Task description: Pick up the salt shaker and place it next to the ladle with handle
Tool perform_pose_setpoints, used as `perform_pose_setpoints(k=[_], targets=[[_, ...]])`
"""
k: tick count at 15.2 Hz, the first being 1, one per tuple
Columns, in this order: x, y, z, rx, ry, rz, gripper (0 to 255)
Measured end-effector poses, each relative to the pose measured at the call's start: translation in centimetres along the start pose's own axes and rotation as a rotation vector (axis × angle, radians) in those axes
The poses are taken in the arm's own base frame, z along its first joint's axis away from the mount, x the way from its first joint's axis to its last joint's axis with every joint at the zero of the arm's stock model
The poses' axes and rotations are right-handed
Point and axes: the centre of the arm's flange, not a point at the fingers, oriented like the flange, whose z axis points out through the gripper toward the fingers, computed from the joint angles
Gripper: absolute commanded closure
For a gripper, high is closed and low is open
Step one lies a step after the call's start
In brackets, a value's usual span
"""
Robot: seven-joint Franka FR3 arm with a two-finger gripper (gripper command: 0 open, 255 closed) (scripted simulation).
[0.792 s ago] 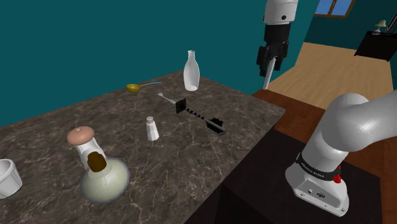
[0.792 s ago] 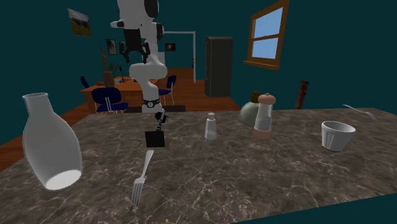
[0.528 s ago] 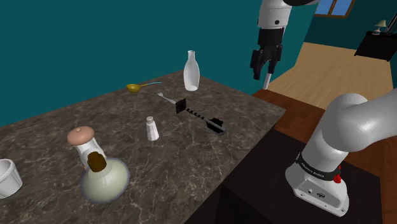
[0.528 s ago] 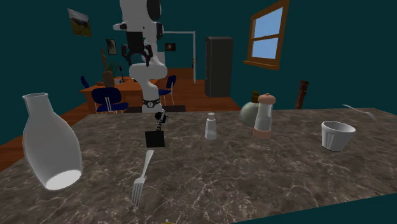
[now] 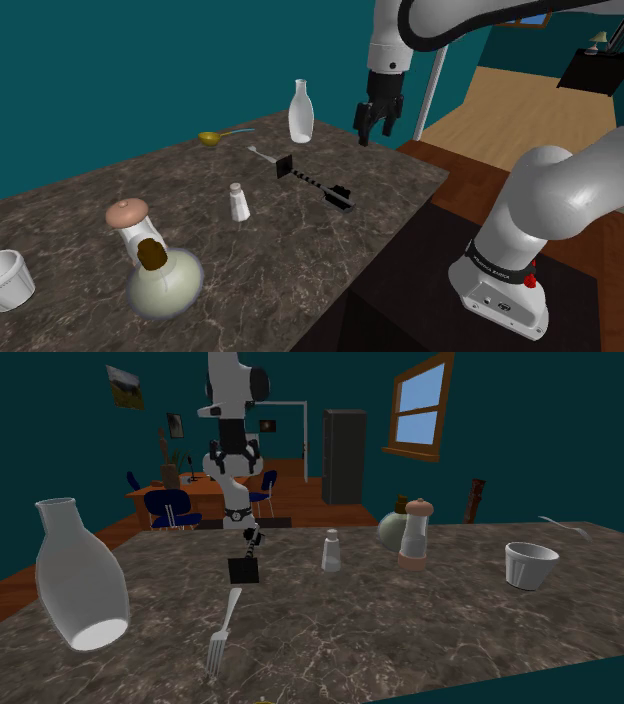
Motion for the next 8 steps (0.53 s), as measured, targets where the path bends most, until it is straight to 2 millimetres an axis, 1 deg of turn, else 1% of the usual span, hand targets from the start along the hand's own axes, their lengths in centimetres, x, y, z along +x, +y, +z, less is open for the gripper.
perform_pose_setpoints(k=[3, 5, 6, 8], targets=[[1.9, -2.7, 2.0, 0.013, 0.028, -0.016, 0], [2.9, -5.0, 2.7, 0.023, 0.048, -0.027, 0], [3.2, -6.0, 3.2, 0.027, 0.057, -0.032, 0], [4.5, -7.8, 4.4, 0.035, 0.076, -0.043, 0]])
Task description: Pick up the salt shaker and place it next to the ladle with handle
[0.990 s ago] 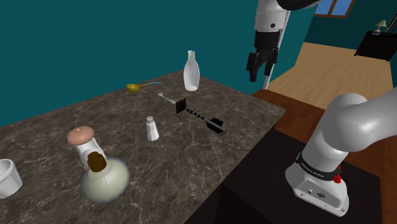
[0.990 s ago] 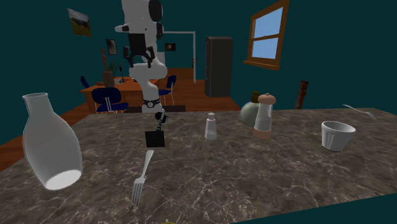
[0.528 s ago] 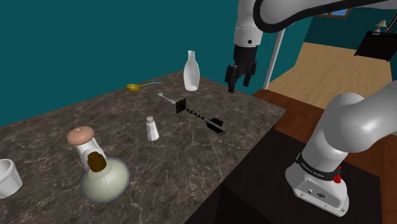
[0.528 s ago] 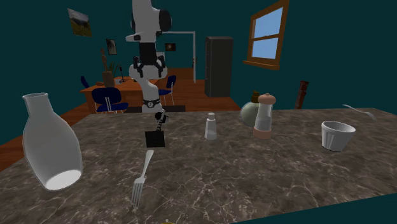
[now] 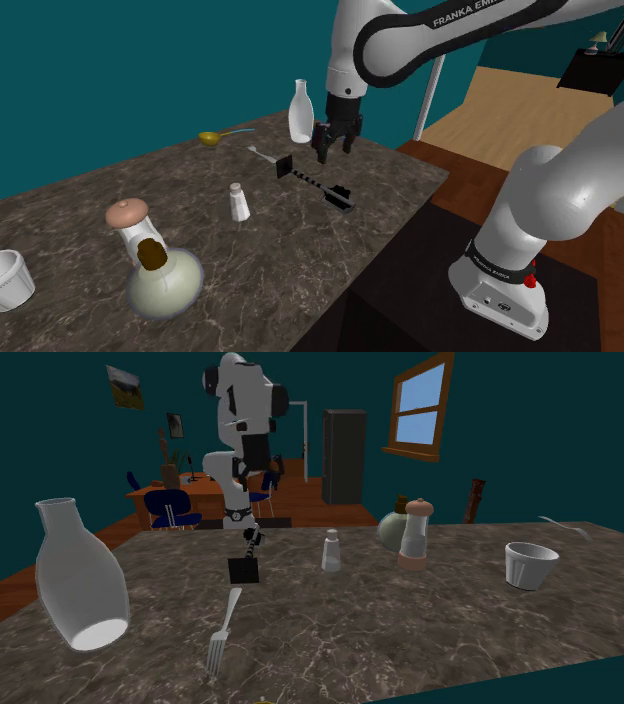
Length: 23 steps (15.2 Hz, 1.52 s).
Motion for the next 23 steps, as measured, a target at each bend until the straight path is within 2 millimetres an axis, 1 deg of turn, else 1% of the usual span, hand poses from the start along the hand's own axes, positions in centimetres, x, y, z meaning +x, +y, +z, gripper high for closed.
perform_pose_setpoints(k=[4, 5, 7, 8, 10, 11, 14, 18, 20, 23], targets=[[2.2, -3.3, 2.5, 0.017, 0.038, -0.021, 0], [2.5, -4.4, 3.2, 0.022, 0.047, -0.027, 0], [3.6, -5.8, 4.4, 0.031, 0.067, -0.037, 0], [4.0, -7.2, 4.7, 0.035, 0.076, -0.044, 0], [5.4, -8.7, 5.6, 0.044, 0.095, -0.054, 0], [6.1, -9.8, 5.9, 0.049, 0.105, -0.059, 0], [7.2, -12.9, 7.4, 0.062, 0.133, -0.075, 0], [9.5, -16.7, 9.0, 0.080, 0.171, -0.096, 0], [10.1, -17.8, 9.9, 0.085, 0.180, -0.100, 0], [10.4, -18.2, 11.3, 0.086, 0.182, -0.102, 0]])
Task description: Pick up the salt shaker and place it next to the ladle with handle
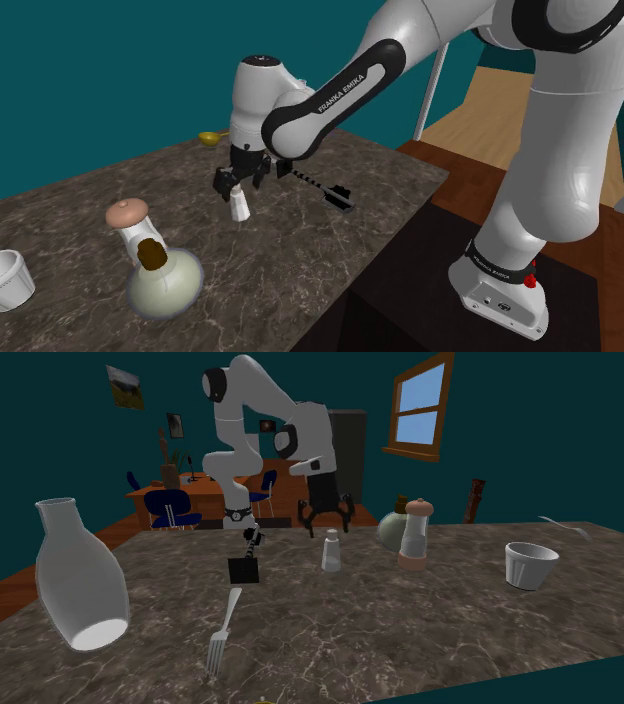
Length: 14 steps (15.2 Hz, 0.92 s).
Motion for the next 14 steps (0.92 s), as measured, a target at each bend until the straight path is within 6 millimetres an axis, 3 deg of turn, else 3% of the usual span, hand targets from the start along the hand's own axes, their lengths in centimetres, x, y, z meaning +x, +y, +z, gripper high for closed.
perform_pose_setpoints(k=[4, 10, 11, 14], targets=[[0.0, 0.0, 2.2, 0.000, 0.000, 0.000, 0], [0.0, 0.0, 2.5, 0.000, 0.001, 0.000, 0], [0.0, 0.0, 2.5, 0.000, 0.001, 0.000, 255], [0.0, 0.0, 2.5, 0.001, 0.001, 0.000, 255]])
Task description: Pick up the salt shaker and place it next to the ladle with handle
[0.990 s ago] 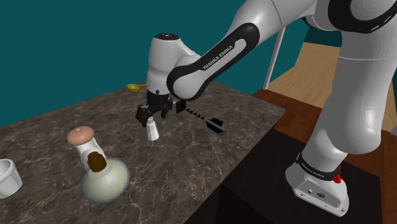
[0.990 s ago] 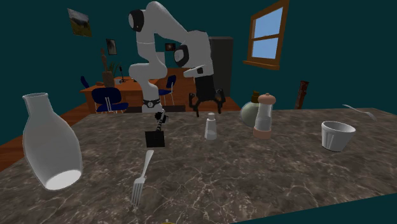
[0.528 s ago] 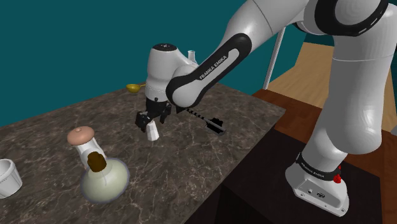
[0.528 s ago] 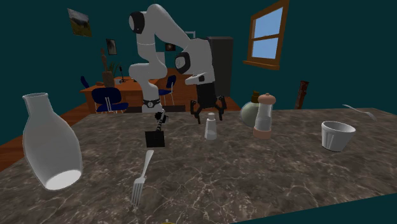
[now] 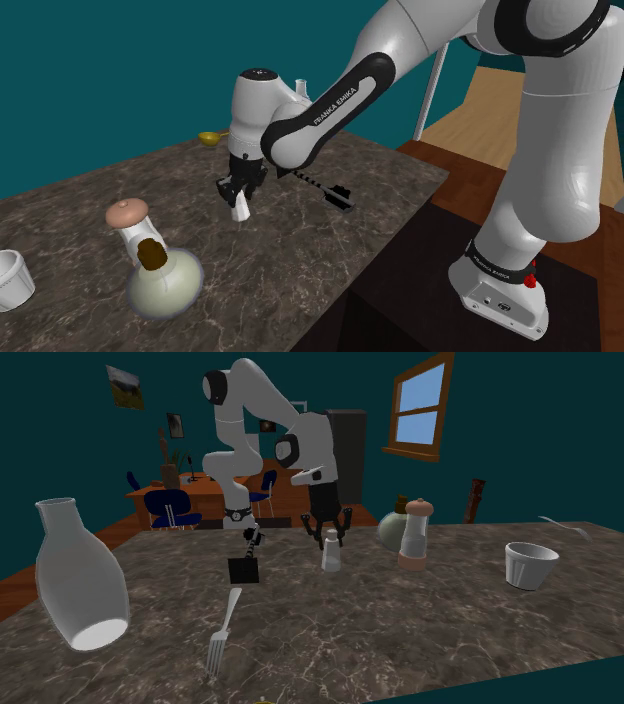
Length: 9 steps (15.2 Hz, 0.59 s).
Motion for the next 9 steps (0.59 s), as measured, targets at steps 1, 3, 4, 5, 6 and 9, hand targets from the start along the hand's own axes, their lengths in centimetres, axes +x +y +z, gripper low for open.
perform_pose_setpoints(k=[1, 3, 4, 5, 6, 9], targets=[[0.00, 0.00, 0.00, 0.000, 0.000, 0.000, 255], [0.00, -0.01, 0.00, 0.000, 0.000, 0.000, 255], [0.00, -0.01, 0.00, 0.000, 0.000, 0.000, 255], [0.00, -0.01, -0.01, 0.000, 0.000, 0.000, 255], [0.00, -0.01, -0.01, 0.000, 0.000, 0.000, 255], [0.16, -0.03, -0.61, 0.000, 0.000, 0.000, 255]])
